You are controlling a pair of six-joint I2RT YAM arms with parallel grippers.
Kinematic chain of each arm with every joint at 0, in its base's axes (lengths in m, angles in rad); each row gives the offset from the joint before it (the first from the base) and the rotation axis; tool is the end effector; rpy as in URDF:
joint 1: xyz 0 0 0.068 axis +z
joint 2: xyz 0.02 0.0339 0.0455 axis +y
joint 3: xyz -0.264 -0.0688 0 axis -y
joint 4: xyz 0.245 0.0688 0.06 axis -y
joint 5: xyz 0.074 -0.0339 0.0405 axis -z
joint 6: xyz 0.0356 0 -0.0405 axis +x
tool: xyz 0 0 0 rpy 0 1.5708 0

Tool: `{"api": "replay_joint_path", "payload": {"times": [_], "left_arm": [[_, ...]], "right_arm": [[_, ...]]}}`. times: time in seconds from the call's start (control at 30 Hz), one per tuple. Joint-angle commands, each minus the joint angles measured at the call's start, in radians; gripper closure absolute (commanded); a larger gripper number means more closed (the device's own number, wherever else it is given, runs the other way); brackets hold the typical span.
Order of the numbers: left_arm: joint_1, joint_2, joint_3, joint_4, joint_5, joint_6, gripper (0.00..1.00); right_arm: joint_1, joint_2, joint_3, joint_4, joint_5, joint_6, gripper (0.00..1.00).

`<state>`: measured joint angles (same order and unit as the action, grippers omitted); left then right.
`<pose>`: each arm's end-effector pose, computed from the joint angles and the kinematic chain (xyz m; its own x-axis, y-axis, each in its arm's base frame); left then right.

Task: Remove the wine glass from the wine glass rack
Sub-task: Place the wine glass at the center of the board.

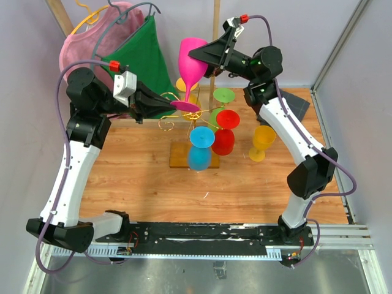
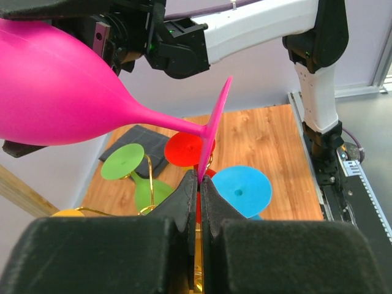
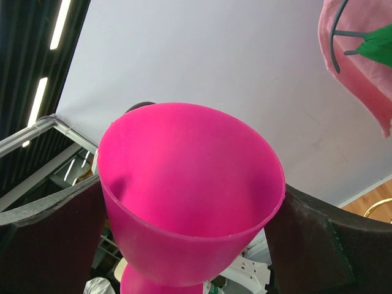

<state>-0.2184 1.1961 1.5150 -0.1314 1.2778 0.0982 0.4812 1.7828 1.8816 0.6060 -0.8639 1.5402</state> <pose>0.2074 -0.0809 0.5087 0.2773 -0.0325 -0.9602 0.9583 0.0817 0.2739 0.3309 0.2033 0.5184 -0.7961 0.3167 -0.5157 -0.5989 -0.2903 0.7463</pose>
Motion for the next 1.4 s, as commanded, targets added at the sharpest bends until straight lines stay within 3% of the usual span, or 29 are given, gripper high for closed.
{"api": "replay_joint_path", "payload": {"times": [0.0, 0.4, 0.43, 0.6, 0.73, 0.8, 0.9, 0.97, 1.07, 1.37], "left_arm": [[-0.007, 0.003, -0.003, -0.037, 0.005, 0.019, 1.00], [-0.007, 0.024, -0.012, 0.048, -0.009, -0.046, 1.00], [-0.006, 0.026, -0.012, 0.056, -0.010, -0.053, 1.00], [-0.008, 0.027, -0.007, 0.054, -0.014, -0.053, 1.00], [-0.009, 0.025, -0.006, 0.042, -0.025, -0.051, 0.98], [-0.009, 0.023, -0.007, 0.037, -0.029, -0.051, 0.85], [-0.009, 0.022, -0.007, 0.030, -0.034, -0.049, 0.54], [-0.008, 0.021, -0.007, 0.025, -0.039, -0.044, 0.26], [-0.009, 0.017, -0.006, 0.018, -0.054, -0.037, 0.03], [0.027, 0.022, 0.025, -0.040, -0.061, -0.018, 0.01]], "right_arm": [[0.022, -0.014, 0.037, 0.006, -0.048, -0.010, 0.02], [0.041, -0.041, -0.012, -0.003, 0.020, -0.057, 0.00], [0.041, -0.044, -0.012, -0.018, 0.029, -0.072, 0.03], [0.042, -0.044, -0.014, -0.016, 0.062, -0.088, 0.37], [0.041, -0.048, -0.026, -0.003, 0.077, -0.086, 0.48], [0.040, -0.050, -0.028, 0.000, 0.080, -0.086, 0.48], [0.038, -0.054, -0.033, 0.003, 0.082, -0.084, 0.47], [0.033, -0.057, -0.038, 0.010, 0.083, -0.079, 0.47], [0.023, -0.062, -0.039, 0.012, 0.086, -0.077, 0.47], [-0.075, -0.101, -0.052, 0.005, 0.084, -0.078, 0.47]]}}
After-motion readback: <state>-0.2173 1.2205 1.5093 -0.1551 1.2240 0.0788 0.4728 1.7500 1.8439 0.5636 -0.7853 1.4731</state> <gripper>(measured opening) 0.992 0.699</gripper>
